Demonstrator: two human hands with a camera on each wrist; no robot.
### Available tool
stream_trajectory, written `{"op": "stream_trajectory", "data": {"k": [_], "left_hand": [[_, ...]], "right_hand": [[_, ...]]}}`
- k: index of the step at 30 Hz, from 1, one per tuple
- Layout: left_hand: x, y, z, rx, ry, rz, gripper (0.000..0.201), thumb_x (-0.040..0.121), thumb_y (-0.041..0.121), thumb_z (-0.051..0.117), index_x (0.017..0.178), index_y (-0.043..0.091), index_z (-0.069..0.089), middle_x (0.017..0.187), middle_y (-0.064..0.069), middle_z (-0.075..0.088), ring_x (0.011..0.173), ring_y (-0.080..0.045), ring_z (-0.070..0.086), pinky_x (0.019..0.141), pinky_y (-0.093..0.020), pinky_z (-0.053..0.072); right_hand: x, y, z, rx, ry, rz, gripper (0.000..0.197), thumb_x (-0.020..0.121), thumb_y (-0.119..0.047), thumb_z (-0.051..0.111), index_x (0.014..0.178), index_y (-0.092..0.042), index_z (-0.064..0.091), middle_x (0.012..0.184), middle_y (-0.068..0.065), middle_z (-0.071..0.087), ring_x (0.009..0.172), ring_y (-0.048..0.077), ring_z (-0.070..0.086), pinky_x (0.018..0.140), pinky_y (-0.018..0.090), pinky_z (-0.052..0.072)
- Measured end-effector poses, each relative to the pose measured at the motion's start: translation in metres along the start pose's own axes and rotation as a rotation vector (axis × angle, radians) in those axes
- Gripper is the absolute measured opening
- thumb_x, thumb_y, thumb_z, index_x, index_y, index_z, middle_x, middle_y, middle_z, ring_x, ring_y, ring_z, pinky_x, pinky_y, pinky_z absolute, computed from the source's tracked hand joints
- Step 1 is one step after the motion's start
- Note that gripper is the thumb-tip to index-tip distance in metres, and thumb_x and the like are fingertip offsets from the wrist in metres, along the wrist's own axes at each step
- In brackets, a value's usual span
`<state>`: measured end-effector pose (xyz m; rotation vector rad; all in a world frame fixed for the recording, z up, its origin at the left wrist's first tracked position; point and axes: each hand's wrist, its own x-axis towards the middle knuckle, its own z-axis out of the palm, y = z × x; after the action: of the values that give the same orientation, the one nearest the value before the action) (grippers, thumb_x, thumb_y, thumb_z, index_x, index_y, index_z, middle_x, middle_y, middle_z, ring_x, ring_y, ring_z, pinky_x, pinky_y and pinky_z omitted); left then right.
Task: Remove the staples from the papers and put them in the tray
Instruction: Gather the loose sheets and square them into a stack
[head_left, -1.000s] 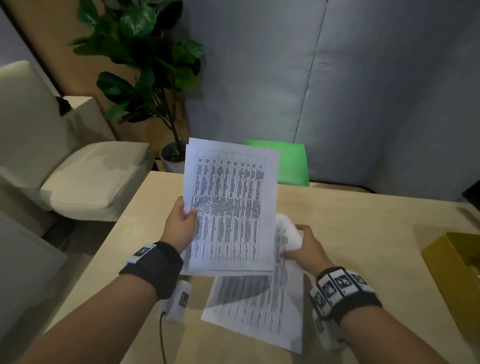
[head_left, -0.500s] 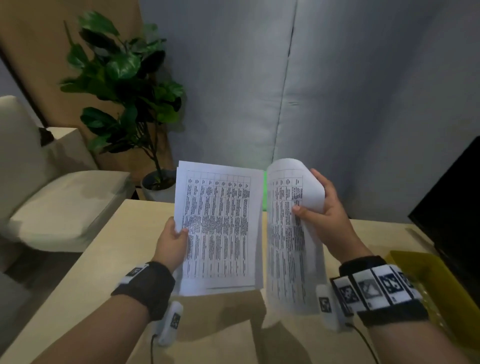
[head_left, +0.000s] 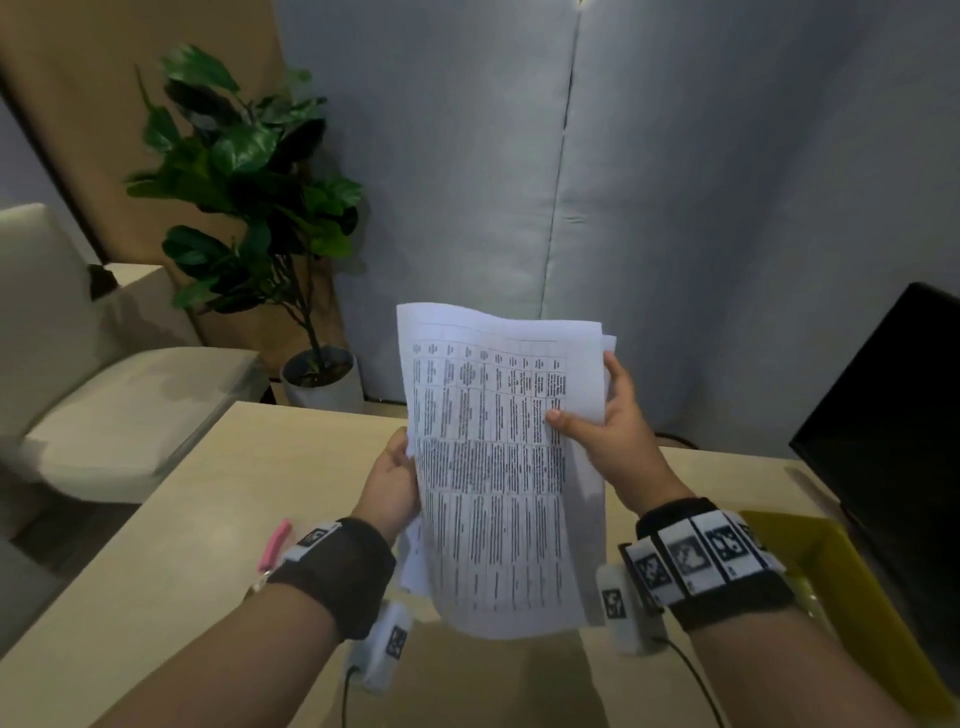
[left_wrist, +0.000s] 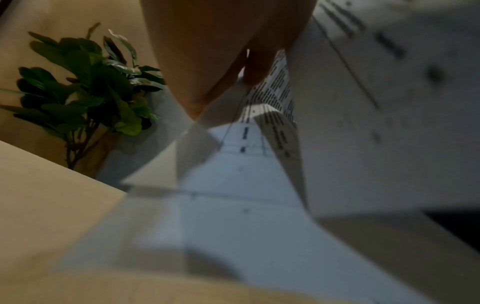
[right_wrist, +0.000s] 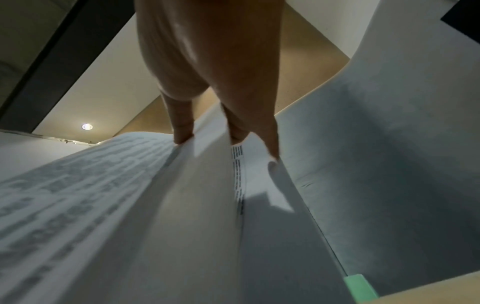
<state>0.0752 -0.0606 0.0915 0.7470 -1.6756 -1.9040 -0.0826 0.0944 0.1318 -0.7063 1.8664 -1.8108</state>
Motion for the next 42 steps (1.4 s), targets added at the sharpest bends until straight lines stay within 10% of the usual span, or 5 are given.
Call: {"op": "stream_trajectory", "data": {"k": [10,16,26,30,42], "left_hand": [[-0.002,-0.003,0.009,-0.11,-0.044,-0.064,0.066,0.085,0.064,0.02,0.102,0.019,0.064,0.092,-0.008,0.074,0.086,-0.024,0.071,0.081,-0.04,0.054],[-0.002,-0.015,-0.004,0.053,-0.016,0.003,0.031,0.092,0.039,0.055,0.119,0.025,0.055,0.118,-0.004,0.068,0.106,-0.024,0.067,0.087,-0.041,0.055],[-0.011,-0.02,-0.025,0.042,0.092,0.13,0.033,0.094,0.002,0.053,0.118,0.025,0.052,0.111,0.007,0.067,0.098,-0.004,0.067,0.077,-0.02,0.056],[-0.01,-0.035,-0.03,0.013,0.144,0.134,0.028,0.094,0.004,0.054,0.117,0.018,0.054,0.104,0.007,0.068,0.089,-0.005,0.069,0.068,-0.014,0.056],[0.003,-0.092,-0.021,0.169,0.238,0.067,0.03,0.087,0.004,0.061,0.108,0.022,0.051,0.105,0.002,0.063,0.102,-0.02,0.062,0.083,-0.029,0.05]], "right_hand": [[0.015,0.031,-0.021,-0.107,0.193,-0.02,0.087,0.076,-0.005,0.077,0.143,-0.025,0.025,0.128,0.007,0.057,0.113,0.025,0.058,0.098,0.045,0.048],[0.014,0.028,0.0,-0.186,0.255,-0.129,0.071,0.079,-0.002,0.072,0.139,-0.016,0.036,0.11,-0.003,0.054,0.099,0.015,0.057,0.074,0.018,0.049],[0.015,0.046,0.017,-0.257,0.266,0.015,0.075,0.06,-0.061,0.075,0.124,-0.028,0.054,0.115,-0.002,0.064,0.105,0.023,0.059,0.097,0.052,0.044],[0.006,0.053,0.023,-0.067,0.176,0.017,0.011,0.087,-0.017,0.067,0.091,-0.021,0.058,0.099,0.007,0.068,0.103,0.034,0.063,0.091,0.052,0.051],[-0.03,0.106,0.04,-0.185,0.185,0.009,0.022,0.096,-0.023,0.052,0.11,-0.015,0.037,0.096,-0.013,0.056,0.09,0.012,0.06,0.085,0.052,0.053]]}}
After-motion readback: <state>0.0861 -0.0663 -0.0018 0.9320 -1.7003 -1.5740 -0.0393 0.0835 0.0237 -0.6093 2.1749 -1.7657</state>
